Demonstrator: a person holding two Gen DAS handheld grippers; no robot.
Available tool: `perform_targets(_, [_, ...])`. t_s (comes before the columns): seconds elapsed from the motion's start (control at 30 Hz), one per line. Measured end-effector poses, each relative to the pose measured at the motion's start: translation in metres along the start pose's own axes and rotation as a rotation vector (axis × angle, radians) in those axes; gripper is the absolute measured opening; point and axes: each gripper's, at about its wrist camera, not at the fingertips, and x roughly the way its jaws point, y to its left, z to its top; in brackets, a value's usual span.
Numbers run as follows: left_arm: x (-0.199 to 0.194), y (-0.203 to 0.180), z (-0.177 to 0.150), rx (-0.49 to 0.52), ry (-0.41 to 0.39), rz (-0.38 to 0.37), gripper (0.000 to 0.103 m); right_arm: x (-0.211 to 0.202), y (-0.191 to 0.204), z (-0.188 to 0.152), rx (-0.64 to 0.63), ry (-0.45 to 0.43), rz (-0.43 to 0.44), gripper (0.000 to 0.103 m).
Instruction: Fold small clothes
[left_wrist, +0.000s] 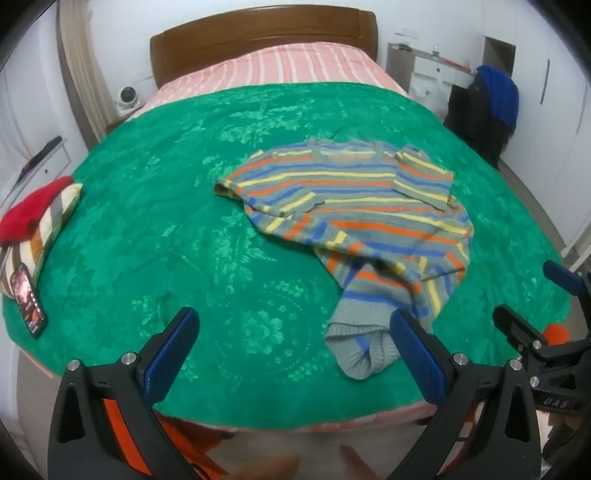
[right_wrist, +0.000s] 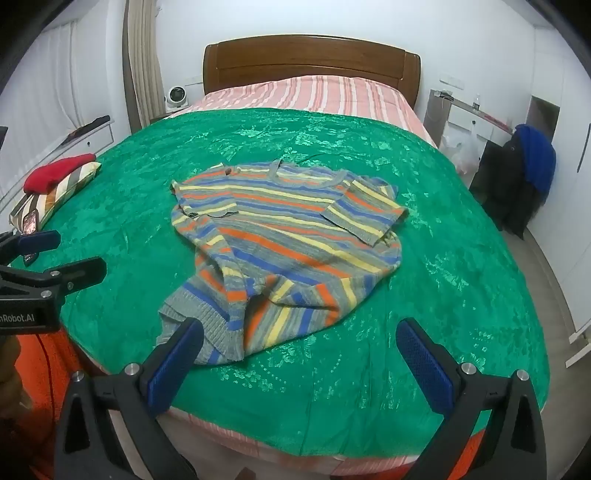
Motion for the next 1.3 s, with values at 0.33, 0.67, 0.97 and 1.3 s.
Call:
perform_targets(0.33, [0.002,-0.001,-0.002,0.012,0.011,-0.008,0.103,0.001,0.001,0.001,-0.012,0.021,-0.005,0.103])
perform_targets(0.67, [0.002,-0.002,-0.003,0.016,0.013,-0.010,0.103,0.001,0.002,-0.001,0.007,-0.017,0.015,0.103])
perform_targets(0.97, [0.003,-0.001,-0.004,0.017,0.017,-0.008,0.103,0.001,0.002,-0.001,-0.002,-0.001,0.006,0.103])
perform_targets(1.3, [0.009,0.022,-0.003,-0.050,0.036,0.008,0.103,-0.002,-0.002,-0.001,0.012,-0.005,-0.013,0.103])
